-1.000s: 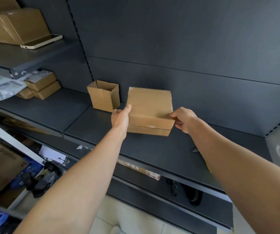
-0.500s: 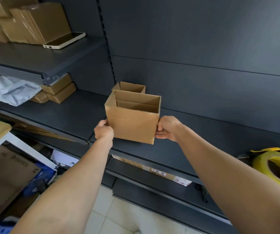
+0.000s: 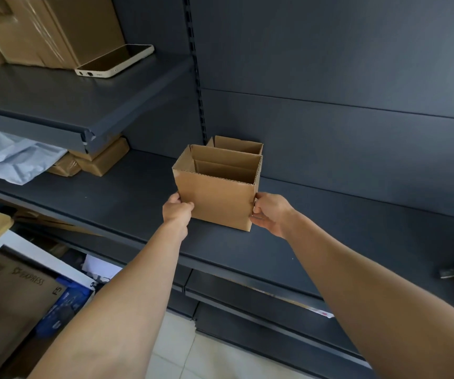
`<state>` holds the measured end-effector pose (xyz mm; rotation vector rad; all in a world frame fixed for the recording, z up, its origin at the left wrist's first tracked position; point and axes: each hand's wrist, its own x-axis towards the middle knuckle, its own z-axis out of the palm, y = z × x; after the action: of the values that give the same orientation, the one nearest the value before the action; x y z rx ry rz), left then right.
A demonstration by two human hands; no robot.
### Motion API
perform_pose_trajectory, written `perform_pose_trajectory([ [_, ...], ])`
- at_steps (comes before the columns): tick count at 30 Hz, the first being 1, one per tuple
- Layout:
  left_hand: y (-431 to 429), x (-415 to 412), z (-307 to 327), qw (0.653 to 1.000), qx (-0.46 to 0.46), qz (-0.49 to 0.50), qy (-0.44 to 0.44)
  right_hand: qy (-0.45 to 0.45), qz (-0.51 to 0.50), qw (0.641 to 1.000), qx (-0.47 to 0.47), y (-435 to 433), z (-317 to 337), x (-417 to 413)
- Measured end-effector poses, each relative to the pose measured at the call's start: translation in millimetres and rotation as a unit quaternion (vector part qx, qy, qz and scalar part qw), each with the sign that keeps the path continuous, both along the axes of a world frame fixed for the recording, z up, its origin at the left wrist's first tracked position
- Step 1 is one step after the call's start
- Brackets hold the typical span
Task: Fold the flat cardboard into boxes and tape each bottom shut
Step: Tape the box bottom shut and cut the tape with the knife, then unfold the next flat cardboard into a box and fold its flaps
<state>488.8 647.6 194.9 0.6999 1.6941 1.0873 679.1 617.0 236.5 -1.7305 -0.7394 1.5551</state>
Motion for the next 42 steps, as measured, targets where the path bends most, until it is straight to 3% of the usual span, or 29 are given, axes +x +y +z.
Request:
perform_pose_trajectory([
  [3, 4, 1, 0, 1.000, -0.004, 0.000, -0.004, -0.034, 0.001, 0.999, 0.001, 2, 1, -1],
  [7, -1, 1, 5, 0.998, -0.019, 0.060, 0.003, -0.153, -0.004, 0.988, 0.015, -6, 11, 3],
  [12, -31, 14, 35, 0.987, 0.042, 0.046, 0.145, -0.316, 0.065, 0.941, 0.102, -33, 38, 11],
  [15, -63, 25, 66, 0.966, 0.100, -0.041, 0.237, -0.406, 0.191, 0.876, 0.177, -53, 65, 8],
  [18, -107, 29, 103, 0.930, 0.139, -0.099, 0.325, -0.500, 0.322, 0.765, 0.248, -75, 95, 0],
  [21, -159, 26, 131, 0.887, 0.157, -0.102, 0.422, -0.568, 0.387, 0.649, 0.325, -100, 120, -12],
  [26, -257, 12, 157, 0.816, 0.095, -0.074, 0.565, -0.561, 0.448, 0.539, 0.441, -158, 143, -43],
  [30, -339, -8, 169, 0.784, 0.038, -0.024, 0.620, -0.527, 0.481, 0.477, 0.514, -209, 150, -90],
  [35, -442, -53, 172, 0.767, -0.056, 0.055, 0.637, -0.462, 0.527, 0.411, 0.583, -286, 156, -166],
  [42, -584, -139, 135, 0.771, -0.168, 0.159, 0.593, -0.388, 0.607, 0.325, 0.613, -403, 134, -285],
])
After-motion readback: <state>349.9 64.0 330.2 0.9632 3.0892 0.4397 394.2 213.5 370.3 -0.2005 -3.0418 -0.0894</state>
